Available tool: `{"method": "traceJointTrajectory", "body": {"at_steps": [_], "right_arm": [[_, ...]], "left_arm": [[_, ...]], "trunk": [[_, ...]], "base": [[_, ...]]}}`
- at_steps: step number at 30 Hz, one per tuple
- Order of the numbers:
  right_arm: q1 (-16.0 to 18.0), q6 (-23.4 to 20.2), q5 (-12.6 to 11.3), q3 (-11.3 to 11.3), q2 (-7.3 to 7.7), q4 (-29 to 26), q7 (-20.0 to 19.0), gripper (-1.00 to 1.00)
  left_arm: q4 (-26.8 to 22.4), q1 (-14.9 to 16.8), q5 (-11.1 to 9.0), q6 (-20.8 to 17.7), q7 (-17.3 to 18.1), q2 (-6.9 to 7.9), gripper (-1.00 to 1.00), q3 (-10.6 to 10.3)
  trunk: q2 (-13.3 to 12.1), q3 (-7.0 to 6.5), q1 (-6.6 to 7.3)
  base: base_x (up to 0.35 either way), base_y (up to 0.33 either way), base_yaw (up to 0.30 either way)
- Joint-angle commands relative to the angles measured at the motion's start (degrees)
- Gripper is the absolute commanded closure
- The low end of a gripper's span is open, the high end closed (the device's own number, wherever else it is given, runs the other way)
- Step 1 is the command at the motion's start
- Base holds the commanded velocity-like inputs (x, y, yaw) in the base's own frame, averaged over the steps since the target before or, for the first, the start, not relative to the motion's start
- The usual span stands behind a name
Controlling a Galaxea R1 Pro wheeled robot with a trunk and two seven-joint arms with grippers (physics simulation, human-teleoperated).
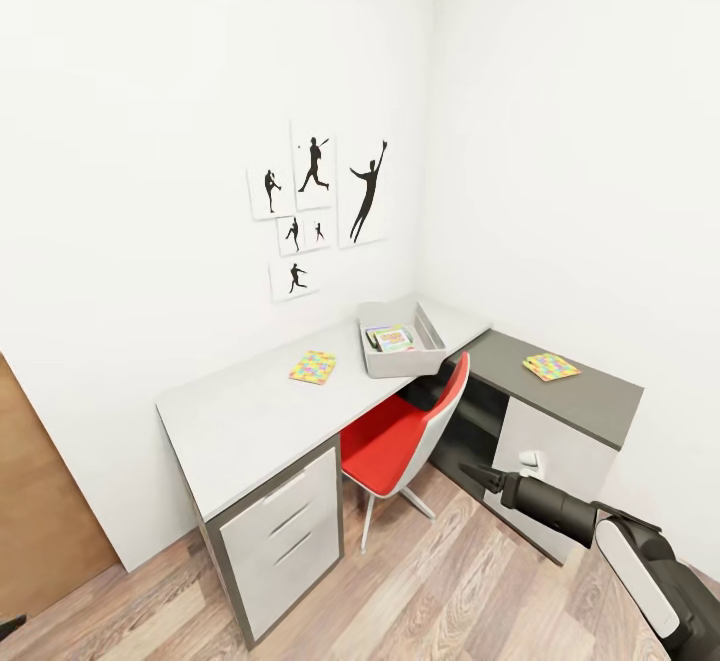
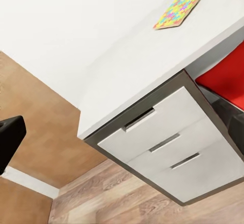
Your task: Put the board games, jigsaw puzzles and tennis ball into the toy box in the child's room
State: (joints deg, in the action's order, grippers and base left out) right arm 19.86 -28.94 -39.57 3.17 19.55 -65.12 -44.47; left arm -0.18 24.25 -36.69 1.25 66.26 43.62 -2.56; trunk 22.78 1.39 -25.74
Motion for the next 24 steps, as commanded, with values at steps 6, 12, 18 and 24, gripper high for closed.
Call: {"method": "traceJointTrajectory", "body": {"at_steps": [6,12,18,24], "right_arm": [[0.0,-0.6,-0.6,-0.4,0.05,0.0,-0.2,-1.00],[0.0,-0.7,-0.6,-1.9,0.05,0.0,-0.4,-1.00],[0.0,-0.8,-0.6,-2.1,0.05,0.0,-0.4,-1.00],[0.0,-0.8,-0.6,-2.1,0.05,0.0,-0.3,-1.00]], "left_arm": [[-5.1,0.7,-1.9,-2.3,22.2,10.50,-1.00,-0.5],[-18.8,0.9,-4.4,-13.5,23.7,14.84,-1.00,2.6],[-29.4,0.9,-5.6,-26.3,23.7,14.90,-1.00,9.9],[-36.3,0.9,-5.3,-32.1,23.7,12.32,-1.00,12.2]], "trunk": [[0.1,0.14,-0.04],[0.1,0.14,-0.04],[0.1,0.14,-0.04],[0.1,0.14,-0.04]], "base": [[0.000,0.000,0.000],[0.000,0.000,0.000],[0.000,0.000,0.000],[0.000,0.000,0.000]]}}
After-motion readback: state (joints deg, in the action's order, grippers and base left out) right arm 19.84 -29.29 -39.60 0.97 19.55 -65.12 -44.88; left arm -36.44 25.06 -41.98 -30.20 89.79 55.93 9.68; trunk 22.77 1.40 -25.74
